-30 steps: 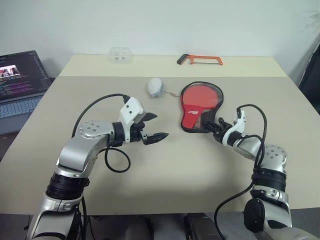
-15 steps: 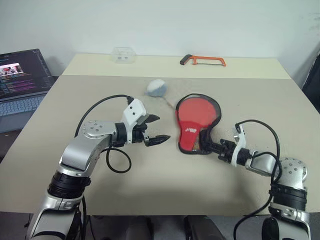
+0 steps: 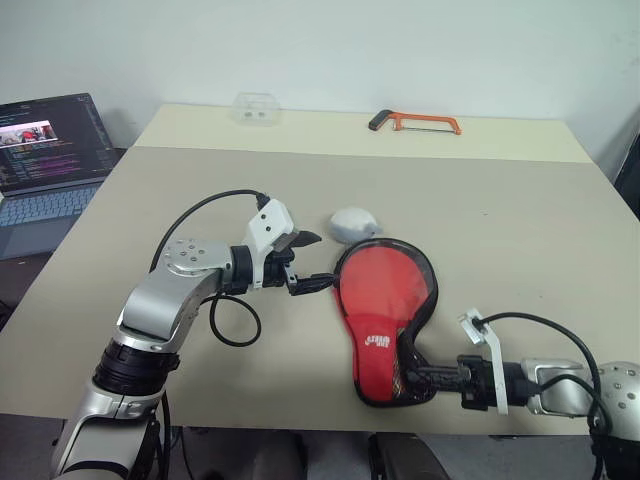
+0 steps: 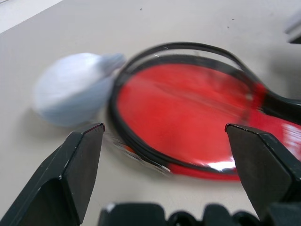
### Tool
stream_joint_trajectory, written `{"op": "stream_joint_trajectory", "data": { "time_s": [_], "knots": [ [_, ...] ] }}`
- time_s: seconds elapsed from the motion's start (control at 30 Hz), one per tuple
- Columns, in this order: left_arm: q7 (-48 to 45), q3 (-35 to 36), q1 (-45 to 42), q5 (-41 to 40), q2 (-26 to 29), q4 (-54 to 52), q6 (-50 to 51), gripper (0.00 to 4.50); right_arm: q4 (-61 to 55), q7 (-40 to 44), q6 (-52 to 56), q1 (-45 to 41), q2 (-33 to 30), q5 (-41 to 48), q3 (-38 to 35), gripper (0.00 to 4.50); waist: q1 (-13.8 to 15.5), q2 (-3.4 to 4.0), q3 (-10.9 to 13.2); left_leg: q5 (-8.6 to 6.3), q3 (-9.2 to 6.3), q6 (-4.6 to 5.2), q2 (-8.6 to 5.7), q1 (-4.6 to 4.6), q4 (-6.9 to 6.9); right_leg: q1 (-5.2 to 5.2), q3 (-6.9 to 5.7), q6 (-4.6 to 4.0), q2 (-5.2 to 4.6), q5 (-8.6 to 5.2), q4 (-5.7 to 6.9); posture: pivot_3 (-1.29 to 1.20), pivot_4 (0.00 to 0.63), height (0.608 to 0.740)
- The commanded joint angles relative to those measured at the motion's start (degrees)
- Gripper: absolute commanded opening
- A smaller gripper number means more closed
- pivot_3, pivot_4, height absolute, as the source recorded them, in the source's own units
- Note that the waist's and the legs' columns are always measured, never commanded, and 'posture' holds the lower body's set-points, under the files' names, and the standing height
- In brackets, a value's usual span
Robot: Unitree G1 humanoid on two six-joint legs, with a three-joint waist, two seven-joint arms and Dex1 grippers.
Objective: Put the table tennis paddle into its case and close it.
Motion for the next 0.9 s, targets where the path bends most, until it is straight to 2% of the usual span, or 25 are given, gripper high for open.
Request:
{"op": "stream_joint_trajectory", "data": {
  "time_s": [0.03,0.37,0.5,0.63,0.73,0.83,0.9],
  "knots": [
    [-0.4,0.4,-0.1,-0.3,0.8,-1.9,-0.9,4.5,-3.3,3.1,-0.3,2.8,-1.1,1.1,4.2,0.02,0.0,0.0,0.0,0.0,-0.02,0.0,-0.01,0.0,0.0,0.01,-0.01,0.0,0.0,0.0,0.0,0.0,0.15,0.74],
    [-0.5,0.0,-0.5,-0.1,1.0,-1.7,-0.9,4.5,-3.0,2.3,-3.7,3.1,-1.4,-2.0,8.1,0.02,-0.1,-0.17,-0.1,0.0,-0.32,0.01,0.02,0.01,0.03,0.1,-0.17,-0.01,0.15,0.0,0.0,0.0,0.15,0.74],
    [-0.3,-0.2,-0.6,0.1,0.9,-1.5,-0.9,4.5,-2.7,2.8,-5.2,2.1,-1.5,-2.7,7.9,0.02,-0.2,-0.49,-0.3,-0.01,-0.41,0.01,0.06,0.07,0.05,0.16,-0.2,-0.06,0.23,0.03,0.0,0.0,0.15,0.74],
    [-0.2,-0.3,-0.7,0.3,0.8,-1.4,-1.1,4.5,-3.7,5.4,-5.8,1.8,-4.4,-3.1,8.2,1.08,-0.1,-0.47,-0.3,-0.01,-0.44,0.01,0.05,0.08,0.09,0.19,-0.2,-0.09,0.24,0.05,0.0,0.0,0.15,0.74],
    [0.0,-0.4,-0.9,0.6,0.8,-1.1,-1.4,4.5,-5.0,7.4,-6.4,1.7,-7.9,-3.8,8.2,2.11,0.1,-0.45,-0.3,-0.01,-0.45,0.02,0.04,0.03,0.08,0.18,-0.22,-0.09,0.23,0.05,-0.04,0.0,0.15,0.74],
    [0.4,0.4,-1.1,0.5,0.7,-0.6,-1.4,4.5,-7.4,10.5,-7.3,2.1,-13.1,-3.2,5.6,3.1,0.5,-0.45,-0.3,-0.01,-0.44,0.02,-0.01,-0.01,0.09,0.18,-0.23,-0.09,0.16,0.05,-0.09,0.0,0.15,0.74],
    [0.5,0.7,-0.9,0.6,1.0,-0.5,-1.7,4.5,-9.7,14.7,-10.5,3.4,-19.0,-6.3,4.7,3.76,0.9,-0.44,-0.2,-0.01,-0.44,0.02,-0.03,-0.01,0.15,0.2,-0.24,-0.08,0.12,0.05,-0.09,0.0,0.15,0.74]
  ]
}}
